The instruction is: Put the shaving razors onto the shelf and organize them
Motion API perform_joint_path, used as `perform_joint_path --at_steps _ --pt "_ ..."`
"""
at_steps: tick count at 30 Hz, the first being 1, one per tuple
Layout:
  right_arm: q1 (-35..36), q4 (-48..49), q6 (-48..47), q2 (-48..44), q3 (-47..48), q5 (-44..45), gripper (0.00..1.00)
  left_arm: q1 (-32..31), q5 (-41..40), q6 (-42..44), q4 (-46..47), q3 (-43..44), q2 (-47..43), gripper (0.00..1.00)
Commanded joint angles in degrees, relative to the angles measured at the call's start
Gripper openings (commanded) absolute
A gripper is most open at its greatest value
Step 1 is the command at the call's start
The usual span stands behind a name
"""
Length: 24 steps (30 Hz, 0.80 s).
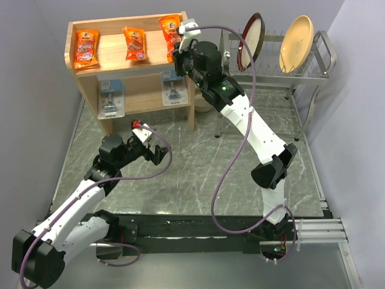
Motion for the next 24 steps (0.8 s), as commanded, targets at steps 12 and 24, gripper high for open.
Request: perform_joint_path --at_steps 12,24 --pt "5.26 8.27 0.05 -2.72 11.6 5.05 0.32 1.4 0.88 -0.28 0.96 0.72 -1.66 0.99" --pt "3.42 2.14 -8.76 -25.99 -25.0 5.26 0.75 6.05 -4.65 -1.42 -0.97 5.21 -4.29 0.99"
